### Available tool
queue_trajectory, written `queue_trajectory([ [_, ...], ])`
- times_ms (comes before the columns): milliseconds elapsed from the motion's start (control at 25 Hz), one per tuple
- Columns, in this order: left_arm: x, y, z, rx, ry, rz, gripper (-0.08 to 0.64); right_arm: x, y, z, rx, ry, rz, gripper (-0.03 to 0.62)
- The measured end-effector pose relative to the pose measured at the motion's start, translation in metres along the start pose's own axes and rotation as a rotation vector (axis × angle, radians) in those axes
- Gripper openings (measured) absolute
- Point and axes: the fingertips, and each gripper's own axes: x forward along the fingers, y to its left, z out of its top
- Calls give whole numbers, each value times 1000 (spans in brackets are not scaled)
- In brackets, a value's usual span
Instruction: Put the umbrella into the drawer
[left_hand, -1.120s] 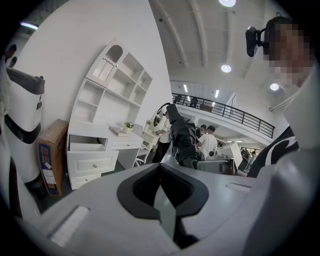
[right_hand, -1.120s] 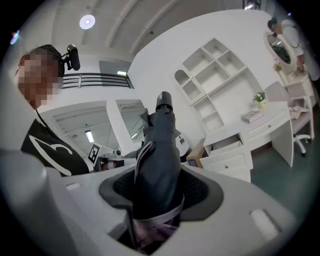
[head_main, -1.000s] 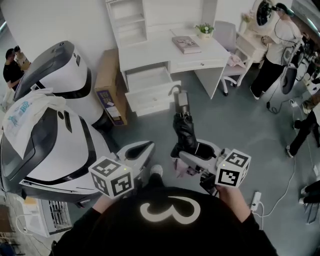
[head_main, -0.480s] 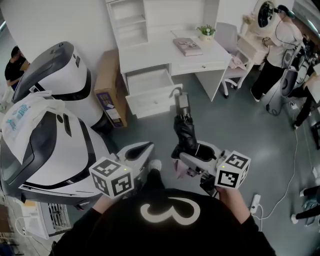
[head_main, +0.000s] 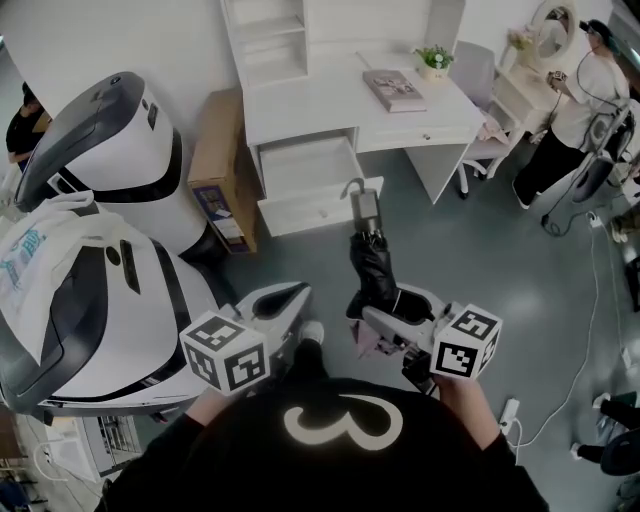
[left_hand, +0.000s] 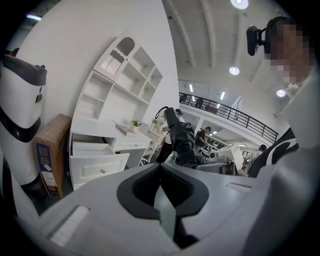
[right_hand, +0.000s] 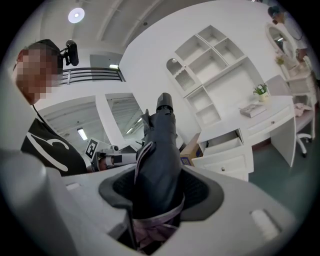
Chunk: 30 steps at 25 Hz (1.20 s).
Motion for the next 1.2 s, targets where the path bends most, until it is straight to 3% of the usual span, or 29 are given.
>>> queue_trajectory([
  [360,59,114,37,-41,75,7,9,92,-87,34,82,28,-33,232],
  [680,101,200,81,-55,91,-25,9,167,-138,72,81,71,-69,232],
  [1200,118,256,110,-57,60,-24,9,204,-173,103,21,96,-130,231],
])
